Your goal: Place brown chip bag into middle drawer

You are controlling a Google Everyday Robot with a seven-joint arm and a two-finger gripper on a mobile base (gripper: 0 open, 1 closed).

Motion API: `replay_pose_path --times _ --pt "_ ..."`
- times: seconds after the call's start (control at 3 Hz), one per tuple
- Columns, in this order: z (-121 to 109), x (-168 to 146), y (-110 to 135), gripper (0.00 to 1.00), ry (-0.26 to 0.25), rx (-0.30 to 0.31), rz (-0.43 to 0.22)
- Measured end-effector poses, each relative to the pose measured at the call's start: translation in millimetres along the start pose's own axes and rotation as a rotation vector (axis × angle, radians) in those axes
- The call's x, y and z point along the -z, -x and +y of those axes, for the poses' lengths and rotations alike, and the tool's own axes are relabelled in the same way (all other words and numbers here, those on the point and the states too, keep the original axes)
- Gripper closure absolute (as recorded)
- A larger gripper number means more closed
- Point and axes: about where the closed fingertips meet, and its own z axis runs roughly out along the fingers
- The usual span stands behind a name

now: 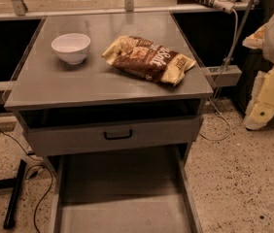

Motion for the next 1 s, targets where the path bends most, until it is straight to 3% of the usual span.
replay_pose_path --times 0.33,1.0 --pt "-25.7 -9.9 10.7 0.0 -0.03 0.01 -0.049" --pt "-79.5 -40.3 50.4 0.0 -0.084 0.033 -0.222"
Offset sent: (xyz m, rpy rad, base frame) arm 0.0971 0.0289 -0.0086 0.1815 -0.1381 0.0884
